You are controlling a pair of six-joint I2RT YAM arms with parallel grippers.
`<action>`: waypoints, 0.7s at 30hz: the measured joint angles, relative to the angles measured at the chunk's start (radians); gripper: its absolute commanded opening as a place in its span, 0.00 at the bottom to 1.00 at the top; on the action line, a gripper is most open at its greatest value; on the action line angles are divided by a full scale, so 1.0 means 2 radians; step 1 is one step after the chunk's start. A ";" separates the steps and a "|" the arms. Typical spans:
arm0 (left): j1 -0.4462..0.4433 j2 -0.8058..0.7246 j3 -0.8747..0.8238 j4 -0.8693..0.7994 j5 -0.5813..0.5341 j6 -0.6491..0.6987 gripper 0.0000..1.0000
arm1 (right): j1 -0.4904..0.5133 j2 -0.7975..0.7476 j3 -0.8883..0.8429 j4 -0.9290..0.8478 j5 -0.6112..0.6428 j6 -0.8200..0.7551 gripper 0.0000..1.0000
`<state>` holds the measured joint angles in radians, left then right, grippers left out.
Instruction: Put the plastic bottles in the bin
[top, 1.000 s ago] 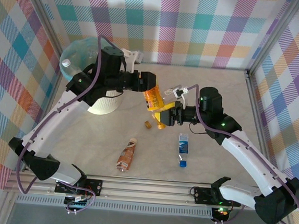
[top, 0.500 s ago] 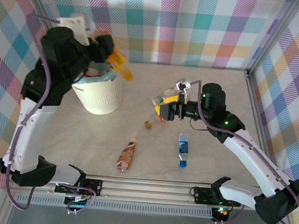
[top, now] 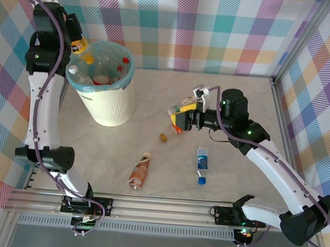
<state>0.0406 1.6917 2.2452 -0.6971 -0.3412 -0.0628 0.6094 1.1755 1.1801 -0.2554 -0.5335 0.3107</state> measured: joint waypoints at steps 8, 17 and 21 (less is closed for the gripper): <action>0.013 0.020 -0.034 0.026 0.016 0.010 0.53 | 0.071 0.070 0.069 -0.004 -0.005 -0.008 0.76; 0.020 0.006 -0.154 0.093 0.030 0.039 0.58 | 0.130 0.159 0.157 -0.010 -0.014 -0.033 0.75; 0.024 0.002 -0.183 0.107 0.036 0.047 0.81 | 0.139 0.198 0.201 -0.015 -0.014 -0.032 0.75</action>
<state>0.0887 1.6962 1.8790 -0.4835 -0.2691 0.0319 0.8879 1.5723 1.5822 -0.2863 -0.5617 0.2459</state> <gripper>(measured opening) 0.711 0.753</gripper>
